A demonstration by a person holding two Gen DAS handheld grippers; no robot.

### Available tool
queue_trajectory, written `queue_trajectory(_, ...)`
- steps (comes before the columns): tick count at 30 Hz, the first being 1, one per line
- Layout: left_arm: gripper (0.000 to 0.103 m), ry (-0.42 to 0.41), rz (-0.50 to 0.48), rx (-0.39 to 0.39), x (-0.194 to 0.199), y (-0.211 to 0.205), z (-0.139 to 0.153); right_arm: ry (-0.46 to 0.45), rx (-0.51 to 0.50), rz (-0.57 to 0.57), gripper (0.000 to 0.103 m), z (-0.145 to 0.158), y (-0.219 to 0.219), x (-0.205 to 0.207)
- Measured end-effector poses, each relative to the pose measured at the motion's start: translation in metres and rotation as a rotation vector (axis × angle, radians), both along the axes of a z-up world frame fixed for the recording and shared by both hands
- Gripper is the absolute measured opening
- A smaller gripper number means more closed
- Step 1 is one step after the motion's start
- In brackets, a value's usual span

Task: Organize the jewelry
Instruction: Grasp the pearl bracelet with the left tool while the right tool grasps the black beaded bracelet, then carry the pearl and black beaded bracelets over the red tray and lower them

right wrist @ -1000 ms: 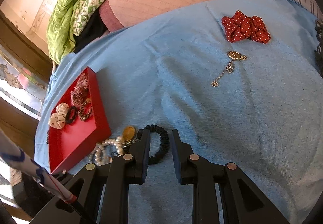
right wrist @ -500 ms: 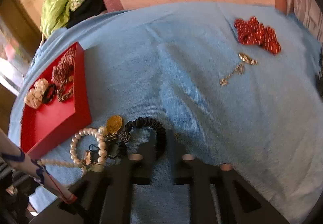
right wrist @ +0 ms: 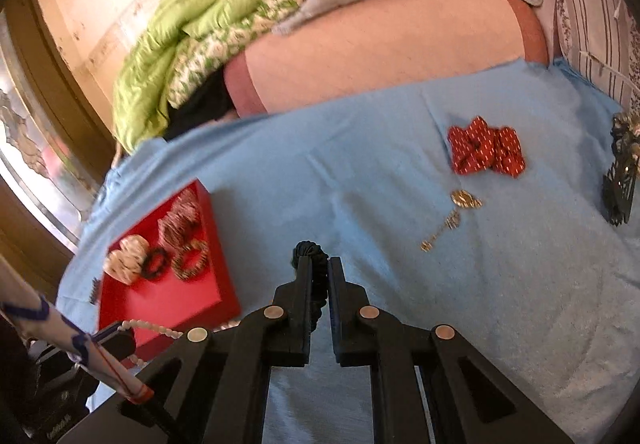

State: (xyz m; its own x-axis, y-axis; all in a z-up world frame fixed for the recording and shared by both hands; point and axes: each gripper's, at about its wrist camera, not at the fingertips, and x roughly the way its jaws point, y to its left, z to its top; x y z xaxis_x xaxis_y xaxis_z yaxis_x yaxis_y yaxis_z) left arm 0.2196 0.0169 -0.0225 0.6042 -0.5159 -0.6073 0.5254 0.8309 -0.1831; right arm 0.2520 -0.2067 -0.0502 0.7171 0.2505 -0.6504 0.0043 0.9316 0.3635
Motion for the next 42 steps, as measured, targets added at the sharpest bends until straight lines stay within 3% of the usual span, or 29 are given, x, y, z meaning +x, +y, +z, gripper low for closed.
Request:
queue_trajectory(23, 0.005, 0.042, 0.216, -0.009, 0.027, 0.081, -0.003, -0.071, 0.04, 0.142, 0.009, 0.009, 0.067, 0.008)
queue_trajectory(42, 0.005, 0.121, 0.353, -0.001, 0.046, 0.131, -0.022, 0.001, 0.123, 0.266, 0.009, -0.021, 0.161, 0.038)
